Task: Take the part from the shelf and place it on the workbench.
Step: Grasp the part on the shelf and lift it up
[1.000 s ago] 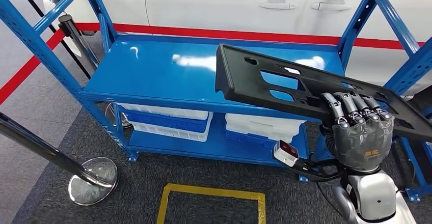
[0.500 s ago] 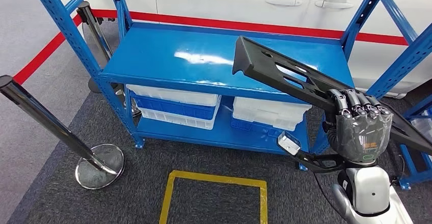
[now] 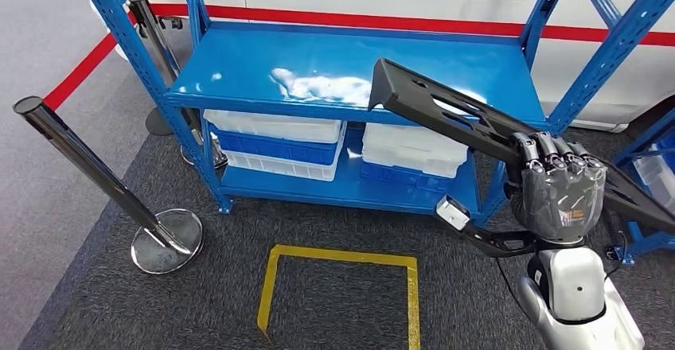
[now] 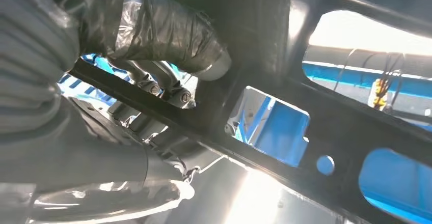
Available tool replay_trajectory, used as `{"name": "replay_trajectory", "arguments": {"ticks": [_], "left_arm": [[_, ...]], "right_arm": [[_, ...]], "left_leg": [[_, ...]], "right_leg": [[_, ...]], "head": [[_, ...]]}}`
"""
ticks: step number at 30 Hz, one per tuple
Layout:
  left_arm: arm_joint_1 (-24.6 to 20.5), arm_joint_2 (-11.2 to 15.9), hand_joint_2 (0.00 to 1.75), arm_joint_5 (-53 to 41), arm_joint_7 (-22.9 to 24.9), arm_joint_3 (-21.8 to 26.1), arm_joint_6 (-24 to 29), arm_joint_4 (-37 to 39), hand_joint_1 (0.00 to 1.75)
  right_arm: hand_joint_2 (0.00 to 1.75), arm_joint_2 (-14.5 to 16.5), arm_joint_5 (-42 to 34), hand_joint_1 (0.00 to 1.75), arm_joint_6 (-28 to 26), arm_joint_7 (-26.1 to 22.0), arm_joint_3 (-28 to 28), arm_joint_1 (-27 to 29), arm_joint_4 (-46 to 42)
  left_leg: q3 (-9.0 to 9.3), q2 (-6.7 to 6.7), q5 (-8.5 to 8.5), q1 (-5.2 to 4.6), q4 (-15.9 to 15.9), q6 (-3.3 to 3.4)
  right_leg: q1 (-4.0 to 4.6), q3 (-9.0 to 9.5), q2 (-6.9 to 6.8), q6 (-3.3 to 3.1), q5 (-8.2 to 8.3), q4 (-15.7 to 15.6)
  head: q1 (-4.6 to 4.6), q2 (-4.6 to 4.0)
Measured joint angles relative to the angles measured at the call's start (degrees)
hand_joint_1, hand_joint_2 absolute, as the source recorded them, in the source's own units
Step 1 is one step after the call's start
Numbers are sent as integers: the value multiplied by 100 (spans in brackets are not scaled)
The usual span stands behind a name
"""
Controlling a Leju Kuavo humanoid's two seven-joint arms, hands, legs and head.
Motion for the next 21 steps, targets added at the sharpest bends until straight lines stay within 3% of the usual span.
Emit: {"name": "replay_trajectory", "arguments": {"ticks": [1,2,3,4,6,8,9,10,12,13,15,17,18,19,20,21], "left_arm": [[-2,1,175,-1,0,-4,-2,0,0],[-5,2,175,-1,0,-13,-4,0,0],[-8,5,175,-1,0,-22,-5,0,0],[-11,9,175,-1,-1,-31,-6,0,0],[-16,19,175,-4,-2,-41,-9,0,0],[-26,31,175,-15,-15,-47,-15,-1,0],[-32,36,175,-22,-26,-54,-20,-2,0],[-39,40,175,-28,-38,-62,-26,-3,0],[-49,43,175,-34,-52,-77,-44,-4,0],[-59,43,175,-36,-55,-82,-51,-5,0],[-77,42,175,-37,-56,-85,-63,-8,0],[-79,39,175,-38,-61,-86,-68,-9,0],[-80,36,175,-37,-69,-87,-70,-10,0],[-82,33,175,-36,-78,-87,-72,-10,0],[-83,30,175,-34,-90,-88,-74,-11,0],[-87,23,175,-31,-102,-88,-78,-13,0]], "right_arm": [[175,8,-9,175,0,-25,-5,-35,59],[175,19,-17,175,0,-50,-13,-76,126],[175,31,-25,175,0,-73,-25,-119,200],[175,43,-31,175,0,-94,-39,-162,273],[175,70,-41,175,0,-134,-75,-244,394],[175,92,-53,175,-1,-154,-113,-315,475],[175,100,-59,175,-2,-157,-127,-349,509],[175,109,-69,175,-2,-160,-139,-376,541],[175,122,-114,175,-2,-179,-148,-411,608],[175,127,-145,175,-2,-198,-151,-418,642],[175,130,-207,175,-2,-233,-159,-425,704],[175,134,-258,175,-2,-244,-163,-433,759],[175,138,-284,175,-2,-246,-163,-435,787],[175,140,-306,175,-2,-247,-163,-437,816],[175,144,-317,175,-2,-244,-163,-441,843],[175,147,-312,175,-2,-239,-163,-451,862]], "left_leg": [[-77,0,-276,21,350,-30],[-126,1,-431,45,689,-60],[-122,1,-437,67,931,-88],[-43,1,-315,88,1015,-114],[397,1,-19,128,639,-161],[983,-22,-102,126,-141,-158],[1155,-37,-200,116,-424,-132],[1215,-50,-261,94,-571,-89],[1133,-42,-173,87,-597,21],[1078,-29,-102,88,-600,80],[925,-4,57,87,-608,175],[726,2,204,54,-596,218],[627,4,274,33,-586,228],[532,3,340,11,-577,233],[443,2,403,-9,-569,235],[366,-2,466,-28,-562,235]], "right_leg": [[-2,-82,0,-10,71,5],[-5,-177,0,-1,147,15],[-13,-283,-1,15,225,30],[-26,-393,-1,38,297,55],[-61,-618,1,105,418,135],[-77,-780,4,189,508,226],[-73,-819,0,231,556,250],[-72,-840,-6,269,612,249],[-82,-867,-8,337,674,228],[-93,-906,0,360,565,289],[-101,-1052,19,388,23,751],[-87,-1193,26,398,-492,1501],[-75,-1196,29,389,-554,1783],[-59,-1118,33,366,-484,1896],[-35,-945,38,326,-341,1815],[-1,-663,45,263,-207,1530]], "head": [[0,0],[0,0],[0,0],[0,0],[-1,0],[-1,0],[0,0],[1,0],[3,0],[2,0],[2,0],[2,0],[2,0],[2,0],[2,0],[2,0]]}}
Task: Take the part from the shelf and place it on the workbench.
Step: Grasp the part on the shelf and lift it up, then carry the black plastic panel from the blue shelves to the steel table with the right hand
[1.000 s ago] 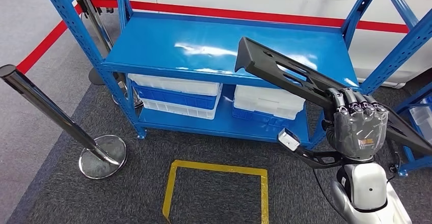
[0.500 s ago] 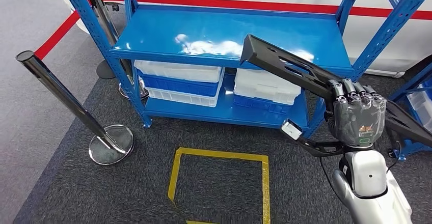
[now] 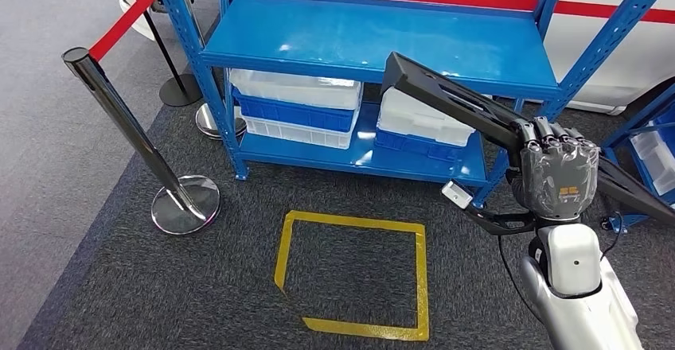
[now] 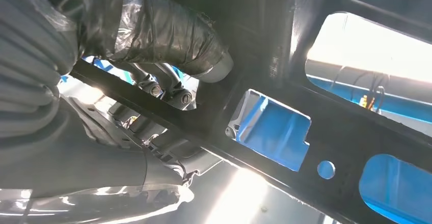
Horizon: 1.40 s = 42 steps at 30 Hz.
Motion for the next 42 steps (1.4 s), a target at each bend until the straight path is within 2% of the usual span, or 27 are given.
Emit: {"name": "replay_trajectory", "arguments": {"ticks": [2,3,4,6,7,9,11,12,13,14,15,16,18,19,20,22,24,26,27,29,31,33,35,37,39,40,42], "left_arm": [[-7,-25,175,5,-16,0,-6,-9,0],[-11,-36,175,8,-20,0,-8,-13,0],[-13,-42,175,10,-22,0,-7,-16,0],[-13,-35,175,15,-22,0,-5,-15,0],[-12,-29,175,19,-22,-1,-5,-14,0],[-11,-20,175,22,-24,-2,-5,-13,0],[-10,-17,175,24,-27,-2,-5,-13,0],[-11,-14,175,24,-28,-2,-5,-13,0],[-12,-10,175,24,-29,-2,-5,-13,0],[-12,-6,175,24,-29,-2,-5,-13,0],[-12,-1,175,25,-29,-2,-5,-13,0],[-14,3,175,25,-30,-2,-5,-13,0],[-16,15,175,27,-35,-2,-7,-13,0],[-16,19,175,28,-38,-2,-8,-13,0],[-14,23,175,30,-40,-2,-10,-13,0],[-12,21,175,31,-40,-2,-14,-13,0],[-9,19,175,34,-40,-2,-19,-13,0],[-8,19,175,40,-40,-2,-20,-13,0],[-7,19,175,44,-40,-2,-21,-13,0],[-7,19,175,45,-40,-2,-22,-13,0],[-8,14,175,46,-44,-2,-23,-14,0],[-15,7,175,47,-51,-2,-23,-15,0],[-12,7,175,48,-55,-2,-23,-15,0],[9,14,175,48,-56,-2,-23,-13,0],[8,21,175,48,-58,-2,-22,-11,0],[3,23,175,48,-58,-2,-22,-11,0],[-3,25,175,48,-57,-2,-22,-11,0]], "right_arm": [[175,10,39,175,-2,11,-2,-48,13],[175,19,60,175,-3,13,-3,-74,13],[175,27,71,175,-4,13,-5,-105,14],[175,43,82,175,-4,14,-7,-148,20],[175,53,85,175,-4,14,-7,-168,26],[175,83,87,175,-4,14,-7,-186,40],[175,111,88,175,-4,14,-7,-190,56],[175,122,88,175,-4,14,-7,-188,66],[175,131,88,175,-4,20,-7,-186,76],[175,137,88,175,-4,30,-7,-183,86],[175,142,88,175,-4,46,-7,-182,96],[175,146,89,175,-5,68,-7,-182,102],[175,155,90,175,-6,101,-8,-182,105],[175,161,90,175,-7,108,-8,-182,105],[175,168,90,175,-7,109,-9,-181,107],[175,179,90,175,-7,109,-9,-169,116],[175,180,91,175,-7,112,-9,-158,126],[175,181,97,175,-7,114,-9,-152,134],[175,181,102,175,-7,114,-9,-144,140],[175,182,118,175,-7,114,-9,-123,150],[175,184,132,175,-7,114,-9,-114,151],[175,185,141,175,-7,115,-14,-110,150],[175,186,146,175,-7,116,-19,-103,152],[175,191,147,175,-7,116,-19,-105,157],[175,202,147,175,-7,116,-19,-106,155],[175,207,147,175,-7,116,-19,-106,155],[175,212,147,175,-7,116,-20,-104,156]], "left_leg": [[-99,-3,117,-28,7,-19],[-117,-3,179,-28,-7,-38],[-125,-1,243,-20,-31,-66],[-141,-7,344,-9,-92,-131],[-179,-14,271,-10,-61,-166],[-315,-27,-206,4,300,-233],[-473,-28,-751,48,1020,-300],[-502,-28,-837,70,1341,-330],[-471,-27,-787,90,1534,-357],[-349,-27,-631,109,1533,-380],[-133,-26,-469,126,1344,-399],[171,-29,-424,141,981,-414],[697,-50,-563,131,212,-384],[826,-61,-652,118,-12,-356],[836,-69,-656,100,-93,-312],[756,-61,-551,110,-100,-218],[637,-55,-416,122,-120,-113],[477,-76,-287,108,-107,-67],[389,-99,-227,100,-95,-67],[209,-175,-117,83,-56,-76],[58,-270,-26,77,-15,-96],[-40,-366,71,78,-3,-145],[-92,-484,197,104,-52,-224],[-131,-532,241,106,-98,-307],[-238,-326,-76,89,157,-372],[-330,-183,-357,101,465,-399],[-507,-66,-784,135,1207,-466]], "right_leg": [[75,658,5,-136,-33,-858],[108,876,6,-180,-92,-1190],[132,977,5,-208,-137,-1387],[130,934,-11,-241,-16,-1514],[109,894,-24,-276,60,-1568],[59,759,-52,-330,232,-1627],[50,561,-54,-345,385,-1612],[45,452,-55,-333,453,-1589],[37,339,-57,-316,516,-1557],[25,224,-58,-294,571,-1516],[12,114,-56,-268,618,-1466],[4,15,-54,-236,658,-1410],[0,-116,-53,-164,737,-1320],[2,-148,-54,-130,785,-1307],[1,-161,-56,-94,840,-1313],[-15,-208,-42,-28,828,-1303],[-32,-341,-24,17,395,-962],[-34,-511,-13,36,-177,-262],[-33,-548,-8,39,-306,57],[-25,-386,18,10,-188,233],[-5,105,161,-80,65,-324],[3,588,386,-159,40,-1056],[18,750,437,-182,-9,-1368],[9,735,282,-212,96,-1461],[-15,701,102,-280,202,-1555],[-14,664,19,-305,244,-1560],[-8,546,-132,-324,304,-1518]], "head": [[-2,0],[-3,0],[-3,0],[-3,0],[-4,0],[-5,0],[-6,0],[-6,0],[-6,0],[-6,0],[-6,0],[-6,0],[-3,0],[-3,0],[-2,0],[-3,0],[-2,0],[-2,0],[-2,0],[-2,0],[-3,0],[-3,0],[-2,0],[-3,0],[-7,0],[-10,0],[-10,0]]}}
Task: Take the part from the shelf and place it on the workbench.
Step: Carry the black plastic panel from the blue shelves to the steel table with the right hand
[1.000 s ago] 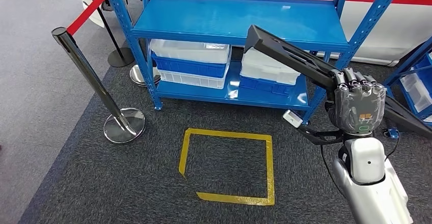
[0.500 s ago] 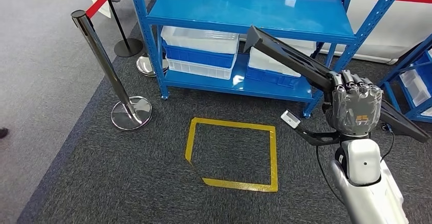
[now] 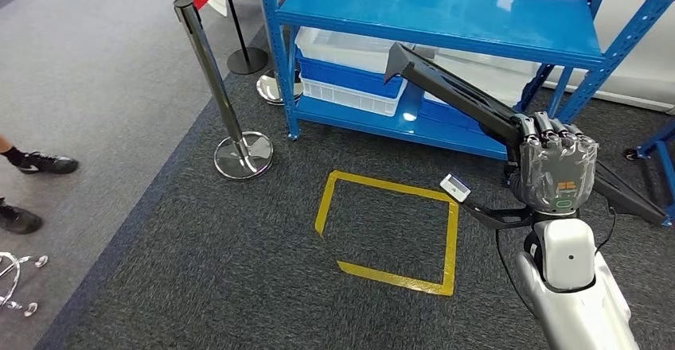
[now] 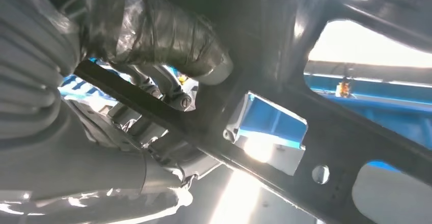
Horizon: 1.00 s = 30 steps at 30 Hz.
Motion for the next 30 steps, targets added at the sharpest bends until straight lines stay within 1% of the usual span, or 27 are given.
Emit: {"name": "replay_trajectory", "arguments": {"ticks": [1,2,3,4,5,6,7,8,9,10,11,12,14,15,16,17,18,19,20,21,22,23,25,26,27,29,30], "left_arm": [[1,2,175,0,0,0,0,0,0],[1,4,175,0,0,0,0,0,0],[2,8,175,0,0,0,0,0,0],[2,13,175,-1,0,0,0,0,0],[0,19,175,-1,0,0,0,0,0],[-4,28,175,-1,-2,0,0,0,0],[-6,36,175,-1,-3,0,0,0,0],[-6,43,175,-1,-5,0,0,0,0],[2,46,175,0,-7,0,0,0,0],[10,44,175,0,-7,0,-1,0,0],[13,40,175,0,-7,0,-1,0,0],[12,37,175,0,-7,0,-2,0,0],[0,31,175,0,-8,0,-4,0,0],[-2,28,175,0,-8,0,-5,0,0],[-2,25,175,0,-9,0,-7,0,0],[-3,21,175,0,-11,0,-8,0,0],[-3,20,175,0,-12,0,-9,0,0],[-4,17,175,-1,-13,0,-9,0,0],[-8,14,175,-1,-14,0,-9,0,0],[-10,13,175,-2,-14,-1,-9,0,0],[-12,11,175,-2,-15,-1,-8,0,0],[-8,11,175,-3,-15,-1,-8,0,0],[21,15,175,-7,-16,-3,-7,2,0],[32,17,175,-10,-21,-5,-7,4,0],[39,19,175,-14,-25,-8,-5,5,0],[29,21,175,-22,-35,-16,-7,7,0],[25,22,175,-27,-39,-22,-8,7,0]], "right_arm": [[175,1,0,175,0,0,0,1,1],[175,3,0,175,0,0,0,1,2],[175,4,0,175,0,0,0,1,3],[175,6,0,175,0,0,0,1,2],[175,8,0,175,-1,0,0,0,-1],[175,8,0,175,-1,0,-1,-1,-3],[175,9,0,175,-1,0,-1,-3,-5],[175,10,0,175,-1,0,-2,-5,-7],[175,11,0,175,0,0,-2,-4,-5],[175,12,-2,175,0,0,-2,-2,-3],[175,14,-5,175,0,0,-2,3,1],[175,14,-10,175,0,0,-2,9,4],[175,13,-17,175,0,0,-2,22,13],[175,12,-17,175,0,0,-2,32,20],[175,11,-17,175,0,0,-2,45,31],[175,11,-17,175,0,0,-2,57,39],[175,11,-17,175,0,0,-2,67,45],[175,11,-17,175,0,0,-2,70,48],[175,12,-17,175,0,0,-2,68,47],[175,12,-17,175,-1,0,-3,68,44],[175,12,-17,175,-1,0,-4,73,44],[175,12,-17,175,-2,0,-5,73,45],[175,17,-17,175,-2,0,-6,71,49],[175,22,-17,175,-1,0,-5,64,49],[175,27,-17,175,1,0,-5,64,49],[175,31,-17,175,2,0,-4,64,49],[175,28,-17,175,2,1,-5,64,49]], "left_leg": [[-18,14,-32,17,249,-33],[51,28,60,31,315,-61],[211,54,216,44,192,-80],[456,124,355,53,-104,-89],[723,225,397,34,-477,-83],[936,314,373,10,-809,-50],[1066,374,325,-20,-1047,-4],[1104,370,290,-53,-1164,51],[1067,320,321,-62,-1209,117],[1028,272,383,-57,-1237,177],[980,224,455,-49,-1270,239],[920,182,539,-37,-1302,296],[767,83,696,-32,-1316,367],[678,27,767,-37,-1307,380],[584,-38,836,-43,-1292,382],[489,-107,902,-48,-1273,376],[393,-176,965,-49,-1250,365],[296,-246,1032,-47,-1225,349],[207,-314,1098,-50,-1204,325],[138,-381,1169,-52,-1192,298],[96,-443,1247,-54,-1202,266],[69,-506,1334,-53,-1232,229],[37,-604,1483,-45,-1323,150],[-5,-549,1426,-44,-1307,118],[-62,-431,1248,-44,-1208,88],[-223,-108,567,-15,-618,28],[-290,-24,287,6,-219,-9]], "right_leg": [[-2,-72,-80,7,23,41],[-6,-150,-156,17,42,90],[-12,-226,-228,29,56,144],[-13,-296,-292,42,66,205],[-8,-358,-349,59,76,262],[1,-401,-403,84,90,303],[10,-429,-461,118,114,329],[15,-447,-520,157,147,331],[14,-451,-581,200,186,322],[0,-466,-579,240,182,327],[-16,-496,-482,273,82,378],[-32,-544,-323,297,-118,520],[-46,-690,35,323,-705,1120],[-44,-745,118,327,-919,1474],[-40,-749,154,327,-1004,1738],[-39,-679,168,321,-955,1838],[-41,-517,182,306,-803,1731],[-45,-268,237,285,-638,1450],[-44,21,354,259,-580,1046],[-46,280,467,242,-587,652],[-42,440,560,228,-628,368],[-32,502,593,220,-680,207],[-36,423,466,183,-579,165],[-45,369,382,143,-512,145],[-54,303,295,91,-430,127],[-45,131,128,24,-266,113],[-36,39,46,17,-189,122]], "head": [[0,0],[0,0],[-1,0],[-1,0],[-1,0],[1,0],[3,0],[4,0],[6,0],[6,0],[6,0],[6,0],[6,0],[6,0],[6,0],[6,0],[6,0],[6,0],[6,0],[4,0],[4,0],[4,0],[4,0],[3,0],[3,0],[3,0],[3,0]]}}
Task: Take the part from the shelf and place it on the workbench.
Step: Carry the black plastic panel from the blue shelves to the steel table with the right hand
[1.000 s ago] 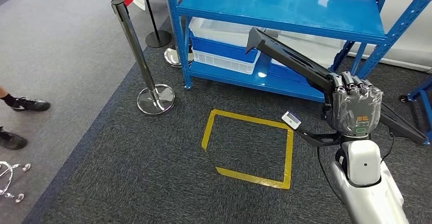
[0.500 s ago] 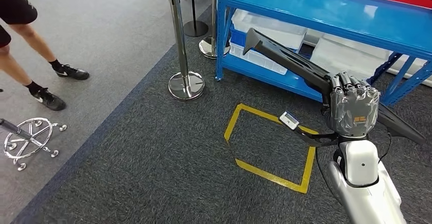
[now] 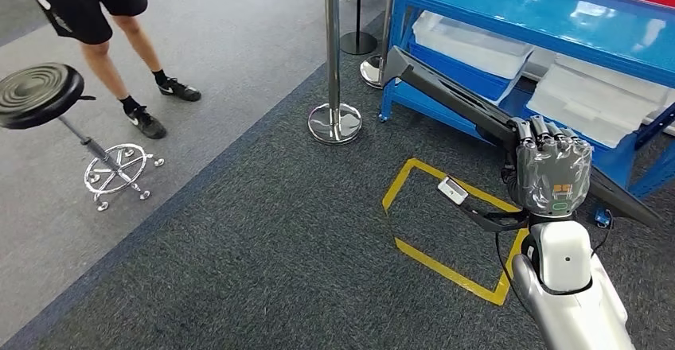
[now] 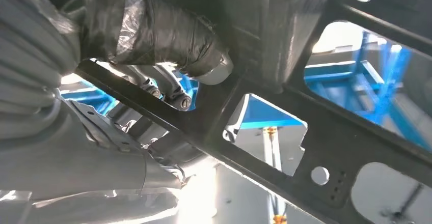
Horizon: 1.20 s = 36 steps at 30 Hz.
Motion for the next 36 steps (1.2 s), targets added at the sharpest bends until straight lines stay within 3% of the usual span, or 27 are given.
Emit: {"name": "replay_trajectory", "arguments": {"ticks": [1,2,3,4,5,7,8,9,10,11,12,14,15,16,18,19,20,22,24,26,27,29,31,33,34,36], "left_arm": [[-4,1,175,-7,-4,-6,-1,0,0],[-7,1,175,-14,-9,-11,-1,0,0],[-8,1,175,-21,-13,-15,-1,0,0],[-9,1,175,-30,-15,-17,-1,0,0],[-17,1,175,-36,-20,-19,-1,-1,0],[-36,22,175,-50,-52,-20,3,-3,0],[-40,32,175,-52,-75,-21,5,-4,0],[-33,43,175,-55,-98,-22,6,-3,0],[-24,45,175,-54,-116,-24,6,-4,0],[-12,44,175,-53,-125,-25,3,-3,0],[-5,43,175,-52,-129,-26,1,-3,0],[-3,33,175,-52,-143,-27,-3,-3,0],[-2,29,175,-52,-151,-27,-4,-4,0],[-3,23,175,-52,-164,-28,-5,-4,0],[-3,7,175,-50,-183,-29,-6,-4,0],[-1,1,175,-50,-190,-30,-7,-4,0],[1,-5,175,-49,-195,-31,-7,-4,0],[0,-13,175,-50,-197,-32,-9,-4,0],[-2,-16,175,-50,-198,-34,-14,-4,0],[15,-15,175,-49,-198,-45,-17,-3,0],[24,-11,175,-49,-197,-55,-19,-3,0],[22,-5,175,-49,-197,-75,-19,-3,0],[11,-6,175,-49,-197,-86,-21,-3,0],[12,-5,175,-45,-197,-89,-23,-2,0],[14,-4,175,-43,-196,-90,-23,-2,0],[18,-1,175,-42,-195,-90,-24,-2,0]], "right_arm": [[175,-2,0,175,0,1,-1,2,1],[175,-4,0,175,0,1,-1,3,1],[175,-6,0,175,0,2,-2,4,2],[175,-6,0,175,0,2,-2,6,1],[175,-6,0,175,-1,2,-2,6,-2],[175,-7,0,175,-3,13,-7,7,-10],[175,-7,0,175,-4,25,-11,7,-11],[175,-7,0,175,-4,39,-14,12,-8],[175,-7,0,175,-4,50,-16,20,-3],[175,-6,0,175,-3,60,-17,31,4],[175,-8,0,175,-3,65,-17,45,10],[175,-16,0,175,-2,76,-21,62,25],[175,-20,0,175,-2,80,-23,68,32],[175,-23,0,175,-2,84,-25,75,40],[175,-23,-1,175,-2,83,-26,93,51],[175,-23,-3,175,-2,82,-26,102,54],[175,-23,-7,175,-3,81,-27,105,54],[175,-24,-19,175,-4,79,-31,98,54],[175,-25,-26,175,-4,76,-34,95,54],[175,-24,-30,175,-4,74,-34,97,54],[175,-22,-30,175,-4,73,-34,92,53],[175,-19,-31,175,-4,74,-34,80,50],[175,-20,-31,175,-4,76,-34,76,50],[175,-22,-31,175,-4,78,-35,79,62],[175,-23,-31,175,-4,78,-35,80,70],[175,-22,-32,175,-4,78,-35,79,78]], "left_leg": [[-35,39,-137,22,388,-38],[-7,50,-76,38,658,-69],[99,58,94,50,770,-93],[314,92,265,59,682,-106],[661,190,309,56,380,-99],[1460,428,-3,8,-594,-26],[1710,495,-176,-29,-971,36],[1805,477,-253,-64,-1197,106],[1779,413,-220,-73,-1262,182],[1738,347,-146,-80,-1277,246],[1691,288,-70,-77,-1293,309],[1574,190,58,-75,-1290,392],[1514,148,101,-80,-1278,418],[1455,97,138,-89,-1262,432],[1330,-33,200,-106,-1208,436],[1256,-118,229,-111,-1165,433],[1190,-202,247,-113,-1114,425],[1068,-350,270,-114,-1001,401],[967,-476,302,-105,-933,344],[912,-590,352,-98,-936,268],[890,-565,342,-105,-916,239],[753,-336,145,-114,-638,179],[474,-62,-230,-75,7,121],[280,28,-425,-31,515,72],[318,52,-383,-16,510,58],[719,168,-82,-6,-117,64]], "right_leg": [[6,-104,-84,8,78,14],[8,-214,-168,20,154,32],[9,-329,-250,33,228,55],[12,-448,-326,52,298,80],[17,-541,-394,74,356,105],[24,-647,-525,141,440,148],[20,-660,-599,180,482,149],[5,-668,-681,228,535,136],[-14,-680,-736,277,582,118],[-38,-697,-686,320,570,128],[-55,-747,-540,349,455,235],[-57,-931,-121,362,10,755],[-47,-1032,11,356,-203,1057],[-32,-1121,74,351,-363,1353],[-4,-1129,114,329,-470,1624],[10,-1010,127,307,-427,1552],[18,-786,159,283,-307,1267],[27,-317,395,224,-133,540],[42,-147,542,185,-104,215],[41,-154,427,146,-64,189],[29,-144,357,112,-35,155],[-3,-133,199,37,28,81],[11,-153,44,8,59,68],[19,-186,-116,15,69,80],[19,-202,-194,20,73,89],[20,-214,-338,36,77,105]], "head": [[-1,0],[-1,0],[-1,0],[-2,0],[-3,0],[-2,0],[-2,0],[-1,0],[-1,0],[-1,0],[0,0],[2,0],[3,0],[3,0],[2,0],[2,0],[1,0],[1,0],[1,0],[2,0],[2,0],[-2,0],[-5,0],[-4,0],[-4,0],[-4,0]]}}
